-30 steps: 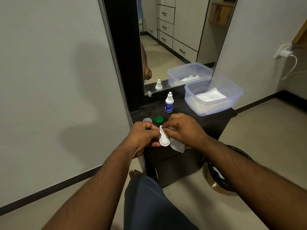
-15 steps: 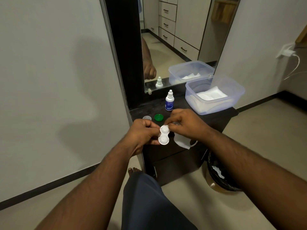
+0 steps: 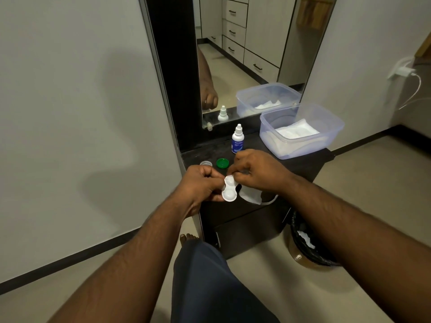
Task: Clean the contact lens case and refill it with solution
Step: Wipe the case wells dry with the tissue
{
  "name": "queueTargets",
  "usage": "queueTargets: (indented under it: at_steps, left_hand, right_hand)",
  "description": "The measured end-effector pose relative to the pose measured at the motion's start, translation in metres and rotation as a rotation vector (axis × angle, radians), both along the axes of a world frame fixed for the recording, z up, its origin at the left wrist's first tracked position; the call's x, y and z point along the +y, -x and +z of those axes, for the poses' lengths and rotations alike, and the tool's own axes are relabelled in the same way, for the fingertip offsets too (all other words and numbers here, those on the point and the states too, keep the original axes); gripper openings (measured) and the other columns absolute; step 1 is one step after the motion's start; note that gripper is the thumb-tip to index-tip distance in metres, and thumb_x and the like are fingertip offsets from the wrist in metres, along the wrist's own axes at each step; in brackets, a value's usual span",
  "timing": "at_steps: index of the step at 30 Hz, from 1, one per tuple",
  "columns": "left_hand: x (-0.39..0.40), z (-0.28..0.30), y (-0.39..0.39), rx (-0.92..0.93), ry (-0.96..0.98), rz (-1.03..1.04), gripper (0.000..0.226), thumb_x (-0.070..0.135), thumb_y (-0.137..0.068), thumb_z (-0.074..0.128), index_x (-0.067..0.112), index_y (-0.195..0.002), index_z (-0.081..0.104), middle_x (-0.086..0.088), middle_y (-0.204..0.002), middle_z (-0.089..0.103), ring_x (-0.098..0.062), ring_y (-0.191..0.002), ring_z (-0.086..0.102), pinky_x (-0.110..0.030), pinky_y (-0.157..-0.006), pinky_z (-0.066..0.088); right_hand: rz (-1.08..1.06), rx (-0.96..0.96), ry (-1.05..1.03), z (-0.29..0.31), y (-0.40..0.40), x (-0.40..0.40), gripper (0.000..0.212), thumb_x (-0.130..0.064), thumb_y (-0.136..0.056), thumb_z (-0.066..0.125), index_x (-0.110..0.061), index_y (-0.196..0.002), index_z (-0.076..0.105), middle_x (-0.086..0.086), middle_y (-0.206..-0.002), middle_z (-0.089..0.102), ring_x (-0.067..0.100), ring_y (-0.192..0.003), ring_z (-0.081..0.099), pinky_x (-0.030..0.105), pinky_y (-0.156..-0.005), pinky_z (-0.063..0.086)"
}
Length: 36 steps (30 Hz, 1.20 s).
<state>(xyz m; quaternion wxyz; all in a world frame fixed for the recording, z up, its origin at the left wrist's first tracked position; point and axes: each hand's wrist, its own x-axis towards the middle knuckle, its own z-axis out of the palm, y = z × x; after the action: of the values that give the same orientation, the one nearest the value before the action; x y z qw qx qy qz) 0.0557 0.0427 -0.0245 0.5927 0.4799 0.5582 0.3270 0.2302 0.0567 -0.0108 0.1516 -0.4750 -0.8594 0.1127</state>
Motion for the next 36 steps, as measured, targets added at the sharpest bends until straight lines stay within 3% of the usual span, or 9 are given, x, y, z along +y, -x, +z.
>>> queueTargets:
  at_steps: [3, 7, 15, 22, 28, 36]
  left_hand:
    - [0.000, 0.000, 0.000, 0.006, -0.002, -0.001, 0.013, -0.008, -0.078, 0.065, -0.006, -0.091, 0.067, -0.017, -0.093, 0.070, -0.022, -0.072, 0.072, -0.026, -0.053, 0.057]
    - [0.002, -0.001, 0.001, 0.019, -0.001, -0.004, 0.010, -0.008, -0.078, 0.066, -0.002, -0.086, 0.067, -0.017, -0.094, 0.071, -0.025, -0.077, 0.073, -0.032, -0.060, 0.060]
    - [0.001, -0.001, 0.001, 0.014, -0.006, 0.001, 0.011, -0.008, -0.078, 0.066, -0.005, -0.088, 0.068, -0.016, -0.092, 0.071, -0.023, -0.074, 0.073, -0.028, -0.056, 0.058]
    - [0.001, -0.001, 0.000, 0.009, -0.003, 0.008, 0.010, -0.011, -0.077, 0.064, -0.005, -0.086, 0.067, -0.019, -0.092, 0.071, -0.024, -0.073, 0.072, -0.031, -0.056, 0.060]
    - [0.002, 0.000, 0.000, 0.018, 0.022, 0.019, 0.010, -0.010, -0.078, 0.064, -0.003, -0.085, 0.068, -0.017, -0.095, 0.071, -0.024, -0.075, 0.072, -0.030, -0.056, 0.059]
    - [0.001, 0.000, -0.001, 0.018, 0.025, 0.040, 0.011, -0.011, -0.077, 0.064, -0.003, -0.084, 0.068, -0.018, -0.094, 0.070, -0.024, -0.073, 0.072, -0.030, -0.055, 0.059]
  right_hand:
    - [0.022, -0.014, 0.001, 0.002, 0.000, 0.000, 0.022, -0.027, -0.086, 0.062, -0.020, -0.105, 0.072, -0.011, -0.086, 0.052, 0.005, -0.086, 0.047, 0.015, -0.069, 0.030]
    - [0.058, -0.095, 0.005, 0.007, 0.004, 0.001, 0.024, -0.029, -0.087, 0.059, -0.022, -0.108, 0.070, -0.008, -0.090, 0.054, 0.007, -0.090, 0.048, 0.021, -0.074, 0.034]
    - [0.094, -0.127, 0.003, 0.011, 0.000, 0.002, 0.025, -0.027, -0.089, 0.057, -0.022, -0.111, 0.068, -0.004, -0.100, 0.060, 0.010, -0.095, 0.047, 0.024, -0.080, 0.039]
    - [0.061, -0.063, -0.028, 0.004, -0.009, -0.003, 0.025, -0.028, -0.090, 0.059, -0.023, -0.112, 0.068, -0.007, -0.099, 0.060, 0.003, -0.091, 0.039, 0.010, -0.070, 0.027]
    - [-0.020, 0.034, -0.064, -0.006, -0.013, -0.012, 0.022, -0.020, -0.087, 0.061, -0.019, -0.105, 0.072, -0.003, -0.095, 0.065, 0.014, -0.090, 0.052, 0.027, -0.075, 0.043]
    - [-0.061, 0.077, -0.128, -0.016, -0.016, -0.024, 0.027, -0.023, -0.081, 0.055, -0.015, -0.099, 0.074, 0.000, -0.088, 0.067, 0.017, -0.083, 0.054, 0.031, -0.069, 0.045]
